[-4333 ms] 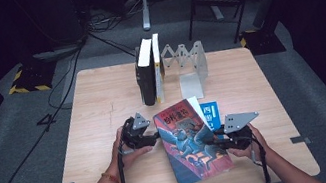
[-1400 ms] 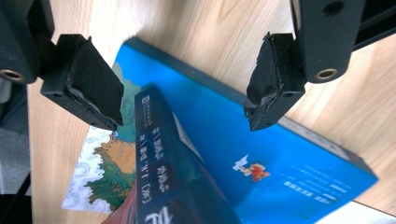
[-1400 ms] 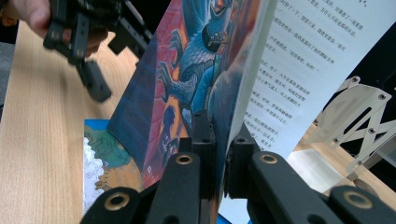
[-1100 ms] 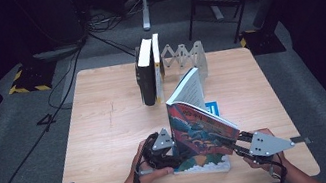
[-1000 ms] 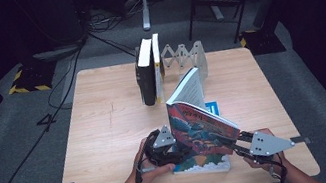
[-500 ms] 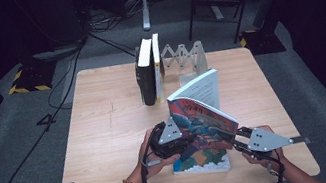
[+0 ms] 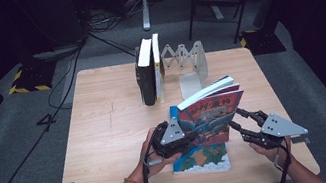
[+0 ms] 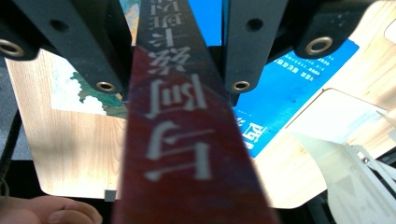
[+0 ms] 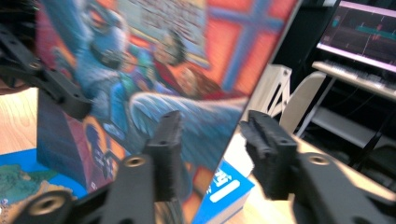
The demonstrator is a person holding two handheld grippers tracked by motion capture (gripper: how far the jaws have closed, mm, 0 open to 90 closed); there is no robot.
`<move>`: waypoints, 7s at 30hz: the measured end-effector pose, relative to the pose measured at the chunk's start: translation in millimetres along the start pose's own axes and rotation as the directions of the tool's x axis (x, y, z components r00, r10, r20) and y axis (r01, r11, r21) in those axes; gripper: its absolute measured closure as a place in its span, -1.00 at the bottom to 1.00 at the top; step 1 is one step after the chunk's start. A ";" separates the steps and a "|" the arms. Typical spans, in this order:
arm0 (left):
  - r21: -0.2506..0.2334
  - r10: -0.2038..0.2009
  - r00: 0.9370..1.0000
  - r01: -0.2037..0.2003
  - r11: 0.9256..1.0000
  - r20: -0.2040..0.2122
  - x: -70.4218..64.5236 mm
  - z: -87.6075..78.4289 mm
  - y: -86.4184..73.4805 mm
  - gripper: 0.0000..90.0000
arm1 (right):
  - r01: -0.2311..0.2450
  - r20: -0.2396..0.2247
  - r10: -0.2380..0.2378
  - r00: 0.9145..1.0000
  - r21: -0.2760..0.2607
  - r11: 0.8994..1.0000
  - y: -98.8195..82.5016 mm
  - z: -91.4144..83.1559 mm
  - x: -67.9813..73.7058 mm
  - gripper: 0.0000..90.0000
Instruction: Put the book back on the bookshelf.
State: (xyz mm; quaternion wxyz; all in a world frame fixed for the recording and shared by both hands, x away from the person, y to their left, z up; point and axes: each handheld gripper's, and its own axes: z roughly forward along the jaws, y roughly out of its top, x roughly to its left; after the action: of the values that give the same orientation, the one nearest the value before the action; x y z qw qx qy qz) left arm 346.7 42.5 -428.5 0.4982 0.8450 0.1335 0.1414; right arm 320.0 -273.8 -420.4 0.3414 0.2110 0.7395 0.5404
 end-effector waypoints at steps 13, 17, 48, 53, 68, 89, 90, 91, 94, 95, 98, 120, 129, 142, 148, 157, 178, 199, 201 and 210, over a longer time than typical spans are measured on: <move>-0.015 0.010 1.000 -0.010 1.000 0.010 -6.5 -1.7 -2.6 0.59 | -0.004 -0.095 0.010 0.995 0.070 0.998 -0.7 24.0 -0.8 -0.07; -0.024 -0.003 1.000 0.003 1.000 0.008 -4.9 -3.6 -2.2 0.56 | -0.005 -0.086 0.011 0.996 0.071 0.997 0.1 23.0 -0.4 0.00; -0.173 -0.011 0.999 0.003 0.985 -0.049 -1.6 -22.2 56.8 0.59 | -0.095 -0.110 0.105 0.988 0.090 0.991 8.0 20.1 -9.7 0.19; -0.174 -0.032 0.998 0.021 0.985 -0.060 4.2 -12.4 67.1 0.62 | -0.124 -0.102 0.133 0.986 0.085 0.989 7.2 15.9 -19.4 0.18; -0.166 -0.043 0.982 0.012 0.986 -0.184 37.1 3.8 109.6 0.63 | -0.135 -0.073 0.157 0.985 0.247 0.959 -21.4 -1.5 -41.9 0.03; -0.118 -0.145 0.865 0.099 0.988 -0.481 118.2 -6.7 132.5 0.63 | -0.073 -0.071 0.107 0.992 0.376 0.924 -37.0 16.6 -34.2 -0.02; -0.124 -0.157 0.856 0.109 0.986 -0.492 120.5 -6.0 132.1 0.63 | -0.071 -0.072 0.107 0.992 0.382 0.921 -37.6 16.9 -34.2 -0.01; -0.120 -0.154 0.849 0.108 0.987 -0.505 122.2 -6.1 131.9 0.63 | -0.067 -0.075 0.104 0.992 0.387 0.919 -38.2 17.2 -34.0 -0.01; -0.127 -0.178 0.828 0.129 0.983 -0.531 126.3 -4.0 130.7 0.63 | -0.064 -0.077 0.102 0.992 0.391 0.918 -39.2 17.6 -33.6 -0.01; -0.126 -0.183 0.820 0.136 0.983 -0.543 127.8 -2.3 130.5 0.63 | -0.064 -0.076 0.102 0.992 0.392 0.918 -39.3 17.9 -33.6 -0.01; -0.133 -0.214 0.792 0.168 0.977 -0.572 134.0 3.0 128.5 0.63 | -0.065 -0.072 0.102 0.992 0.400 0.914 -39.5 18.7 -32.9 -0.04; -0.171 -0.264 0.718 0.201 0.965 -0.644 157.5 62.2 111.8 0.62 | 0.007 -0.097 0.040 0.994 0.444 0.896 -42.0 25.7 -23.1 -0.08; -0.202 -0.255 0.742 0.163 0.966 -0.620 149.5 68.0 94.1 0.62 | 0.042 -0.101 0.004 0.995 0.448 0.893 -40.1 26.5 -18.9 -0.10; -0.072 -0.162 0.769 0.151 0.986 -0.618 139.1 64.2 100.9 0.57 | 0.022 -0.095 0.023 0.995 0.449 0.893 -40.5 26.7 -21.3 -0.10; -0.047 -0.146 0.799 0.147 0.988 -0.584 134.9 53.5 107.9 0.51 | 0.022 -0.095 0.023 0.995 0.449 0.893 -40.3 26.4 -21.5 -0.10; 0.018 -0.134 0.807 0.176 0.984 -0.575 131.7 30.6 109.8 0.49 | 0.021 -0.094 0.025 0.995 0.457 0.889 -40.0 26.0 -22.6 -0.11; 0.095 -0.122 0.854 0.196 0.976 -0.506 134.0 12.6 102.3 0.56 | 0.008 -0.102 0.044 0.994 0.464 0.886 -41.1 27.1 -23.2 -0.12; -0.114 -0.312 0.742 0.307 0.945 -0.593 159.1 50.5 112.8 0.60 | 0.014 -0.101 0.036 0.994 0.458 0.889 -40.7 24.7 -24.6 -0.11; -0.124 -0.317 0.734 0.306 0.944 -0.600 160.8 51.9 112.9 0.60 | 0.017 -0.102 0.033 0.994 0.457 0.889 -40.6 24.8 -24.5 -0.11; -0.024 -0.244 0.727 0.299 0.954 -0.643 165.7 41.9 116.5 0.53 | 0.020 -0.108 0.033 0.994 0.459 0.888 -40.6 25.5 -23.6 -0.09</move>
State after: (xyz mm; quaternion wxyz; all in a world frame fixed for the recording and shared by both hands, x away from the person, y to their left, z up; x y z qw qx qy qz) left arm 525.3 15.0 -327.9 0.4034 0.7371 0.4224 0.3401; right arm 357.0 -286.5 -456.9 0.2379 0.2575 0.8636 0.3624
